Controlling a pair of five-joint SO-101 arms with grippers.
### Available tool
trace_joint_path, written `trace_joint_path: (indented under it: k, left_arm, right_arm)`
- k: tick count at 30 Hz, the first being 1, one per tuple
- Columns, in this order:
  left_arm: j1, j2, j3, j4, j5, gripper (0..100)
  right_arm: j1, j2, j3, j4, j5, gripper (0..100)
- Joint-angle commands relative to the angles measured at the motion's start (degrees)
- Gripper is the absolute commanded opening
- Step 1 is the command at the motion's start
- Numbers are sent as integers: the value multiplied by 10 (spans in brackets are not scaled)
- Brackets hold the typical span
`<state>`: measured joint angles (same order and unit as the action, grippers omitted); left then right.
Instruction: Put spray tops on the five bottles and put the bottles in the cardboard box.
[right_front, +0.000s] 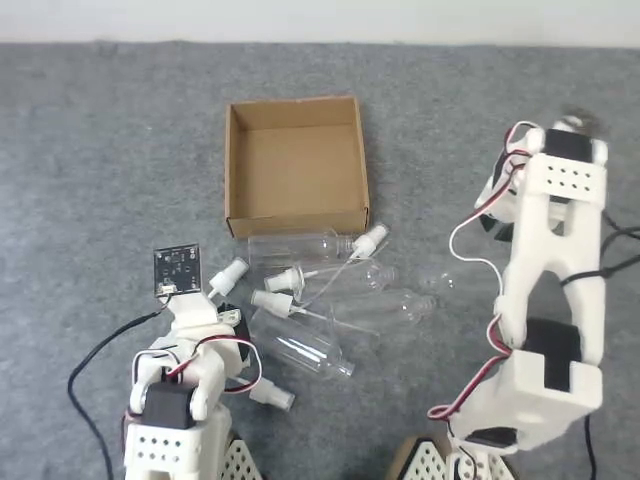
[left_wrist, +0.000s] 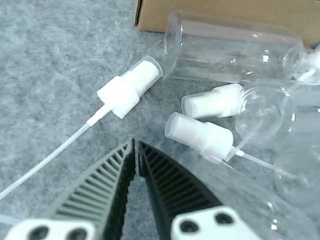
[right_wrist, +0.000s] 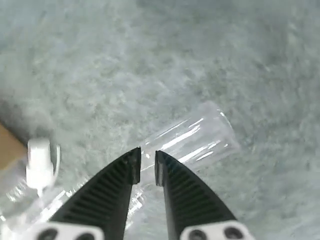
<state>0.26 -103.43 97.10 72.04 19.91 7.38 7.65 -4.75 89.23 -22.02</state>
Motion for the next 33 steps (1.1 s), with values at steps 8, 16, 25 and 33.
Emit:
trace_joint_path:
  k: [8,16,25,33]
  left_arm:
    - [-2,-11,-6,3,-3,12]
    - [-2,-11,-6,3,-3,12]
    - [-2,-11,-6,3,-3,12]
    - [-2,-11,-6,3,-3,12]
  right_arm:
    - [-32,-93,-3,0,348,13]
    - [-47,-98,-2,60,559,14]
    - [-107,-97,-2,117,630,192]
    - [-131,-97,12,132,722,289]
